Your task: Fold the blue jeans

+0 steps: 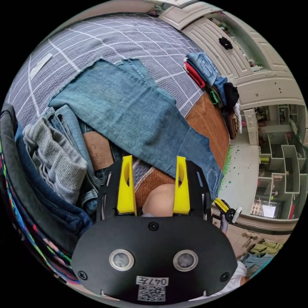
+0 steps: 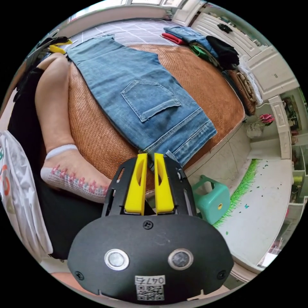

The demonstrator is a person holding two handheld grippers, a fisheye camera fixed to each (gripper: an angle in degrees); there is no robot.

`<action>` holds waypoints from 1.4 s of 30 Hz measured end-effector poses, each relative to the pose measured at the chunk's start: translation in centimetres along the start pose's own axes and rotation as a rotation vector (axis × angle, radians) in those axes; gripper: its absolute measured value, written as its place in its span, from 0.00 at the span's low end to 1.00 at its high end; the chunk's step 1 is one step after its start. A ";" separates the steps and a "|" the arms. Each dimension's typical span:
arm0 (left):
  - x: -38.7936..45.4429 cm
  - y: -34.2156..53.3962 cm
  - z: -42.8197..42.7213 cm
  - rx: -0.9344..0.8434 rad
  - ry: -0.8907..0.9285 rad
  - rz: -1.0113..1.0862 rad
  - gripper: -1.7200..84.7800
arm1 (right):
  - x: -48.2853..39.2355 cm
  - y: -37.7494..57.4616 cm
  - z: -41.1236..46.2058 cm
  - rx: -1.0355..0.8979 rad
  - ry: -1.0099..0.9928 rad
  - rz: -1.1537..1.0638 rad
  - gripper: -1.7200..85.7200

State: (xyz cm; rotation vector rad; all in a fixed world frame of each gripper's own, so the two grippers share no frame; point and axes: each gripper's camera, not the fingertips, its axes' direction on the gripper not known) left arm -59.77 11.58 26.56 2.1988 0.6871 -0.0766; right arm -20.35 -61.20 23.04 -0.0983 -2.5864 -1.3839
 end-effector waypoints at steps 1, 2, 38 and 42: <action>-0.8 0.3 0.4 0.005 0.014 -0.024 0.23 | 0.4 0.2 0.0 0.001 0.016 0.015 0.02; -1.5 0.6 0.9 0.007 0.024 -0.045 0.23 | 1.0 0.6 -0.7 0.038 0.025 0.039 0.02; -7.0 5.7 5.3 0.297 0.094 -0.132 0.19 | 15.6 -2.4 -12.3 0.416 0.079 0.251 0.01; -10.7 8.3 8.2 0.281 0.097 -0.261 0.20 | 16.2 -1.5 -11.3 0.462 0.020 0.297 0.01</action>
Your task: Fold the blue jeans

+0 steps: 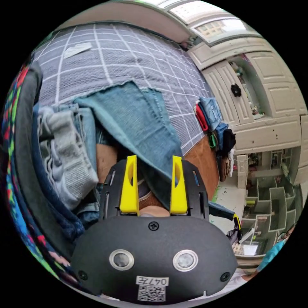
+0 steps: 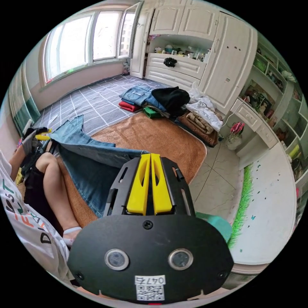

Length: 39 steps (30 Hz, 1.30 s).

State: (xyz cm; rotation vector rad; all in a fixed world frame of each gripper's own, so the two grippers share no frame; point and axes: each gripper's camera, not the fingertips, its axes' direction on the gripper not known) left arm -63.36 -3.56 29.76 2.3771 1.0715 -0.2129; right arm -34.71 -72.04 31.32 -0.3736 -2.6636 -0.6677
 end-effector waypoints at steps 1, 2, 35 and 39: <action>-1.0 0.0 1.0 -0.004 -0.025 -0.030 0.19 | 0.3 0.2 0.1 0.014 -0.018 0.020 0.01; -1.8 -0.3 1.9 -0.004 -0.055 -0.055 0.19 | 0.4 0.3 0.1 0.023 -0.030 0.031 0.01; 8.4 -27.9 6.0 -0.099 -0.178 0.019 0.22 | 2.0 2.0 13.8 -0.129 -0.176 0.129 0.08; 2.1 -26.0 7.5 -0.118 -0.103 -0.123 0.21 | -1.3 7.2 15.6 -0.221 -0.255 0.232 0.06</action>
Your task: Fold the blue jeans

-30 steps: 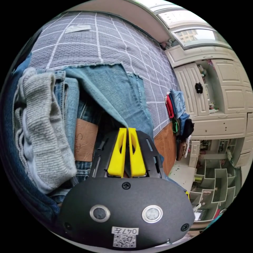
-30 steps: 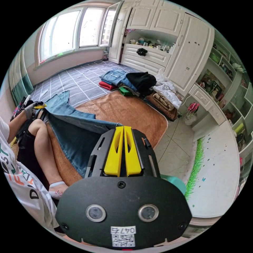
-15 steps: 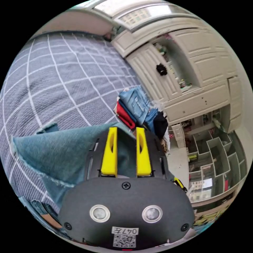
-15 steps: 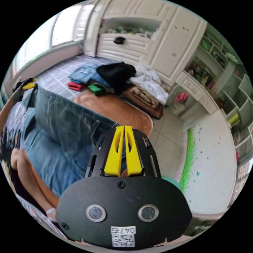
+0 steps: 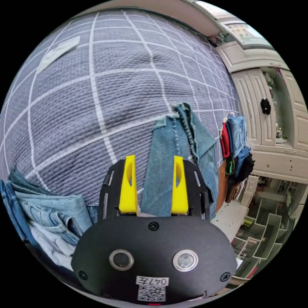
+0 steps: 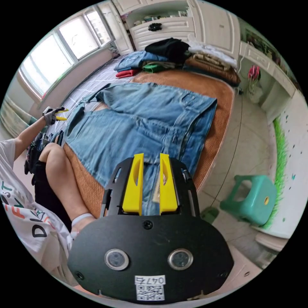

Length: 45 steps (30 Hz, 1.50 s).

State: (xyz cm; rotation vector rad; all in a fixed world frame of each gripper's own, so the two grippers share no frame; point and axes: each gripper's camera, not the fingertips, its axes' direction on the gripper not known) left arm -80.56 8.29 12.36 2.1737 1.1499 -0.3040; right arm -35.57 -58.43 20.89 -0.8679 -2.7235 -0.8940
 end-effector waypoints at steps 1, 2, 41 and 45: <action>-0.1 0.3 0.8 0.001 0.007 0.006 0.21 | -0.4 1.0 0.7 -0.012 -0.028 0.033 0.06; 0.8 0.6 1.5 0.006 -0.008 0.031 0.21 | -0.8 1.6 1.3 -0.027 -0.044 0.056 0.05; 6.0 11.1 -16.3 0.090 -0.353 -0.119 0.15 | -9.0 0.0 5.2 -0.023 -0.060 0.001 0.01; 5.4 11.5 -17.5 0.080 -0.142 -0.092 0.04 | -10.1 -0.8 5.9 -0.014 -0.080 -0.012 0.01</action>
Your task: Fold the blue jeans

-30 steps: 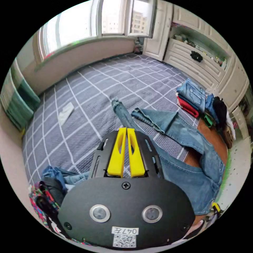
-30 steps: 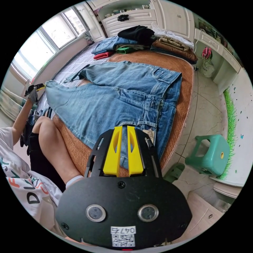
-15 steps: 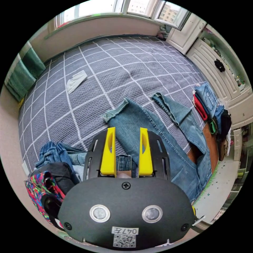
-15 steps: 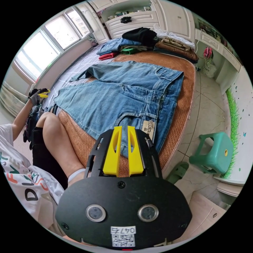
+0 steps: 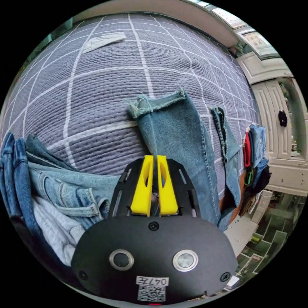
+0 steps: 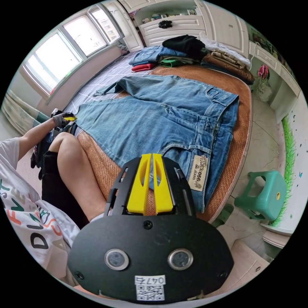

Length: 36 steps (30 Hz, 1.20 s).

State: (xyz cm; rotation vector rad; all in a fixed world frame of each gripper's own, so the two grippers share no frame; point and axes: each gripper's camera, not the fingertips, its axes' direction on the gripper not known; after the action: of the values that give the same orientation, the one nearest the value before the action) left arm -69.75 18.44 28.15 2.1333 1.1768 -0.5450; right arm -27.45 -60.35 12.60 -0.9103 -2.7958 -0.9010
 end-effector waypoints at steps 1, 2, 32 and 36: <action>-0.4 -0.1 0.4 -0.049 0.096 -0.003 0.03 | -0.2 -0.2 0.4 -0.004 -0.009 -0.002 0.01; -0.6 -0.1 0.8 -0.079 0.160 -0.012 0.03 | -0.5 -0.3 0.9 -0.010 -0.020 -0.003 0.01; 38.4 37.2 -5.8 0.518 -0.998 1.333 0.14 | -5.5 -1.8 9.7 -0.097 -0.183 -0.045 0.01; 32.9 24.7 -12.5 0.384 -0.690 0.715 0.16 | -6.0 -1.5 10.1 -0.083 -0.167 -0.069 0.01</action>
State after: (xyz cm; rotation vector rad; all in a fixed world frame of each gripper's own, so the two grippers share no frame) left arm -30.97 36.85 24.80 2.1852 -0.0860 -1.0887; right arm -22.25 -58.90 2.11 -0.9467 -2.9673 -1.0023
